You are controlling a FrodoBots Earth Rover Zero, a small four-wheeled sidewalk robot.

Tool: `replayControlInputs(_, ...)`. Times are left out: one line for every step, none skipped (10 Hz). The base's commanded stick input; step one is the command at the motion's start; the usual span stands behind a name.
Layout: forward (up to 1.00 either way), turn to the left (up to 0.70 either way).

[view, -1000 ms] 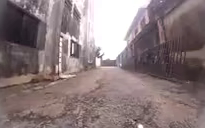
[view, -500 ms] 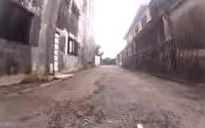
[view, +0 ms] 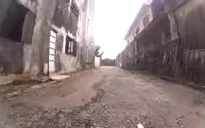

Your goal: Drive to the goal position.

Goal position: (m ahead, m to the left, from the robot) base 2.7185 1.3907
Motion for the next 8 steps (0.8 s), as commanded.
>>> replayControlInputs(0.85, -0.18)
replayControlInputs(0.85, -0.19)
replayControlInputs(0.85, -0.2)
replayControlInputs(0.85, -0.2)
replayControlInputs(0.85, -0.2)
replayControlInputs(0.85, -0.2)
replayControlInputs(0.85, -0.17)
replayControlInputs(0.85, -0.14)
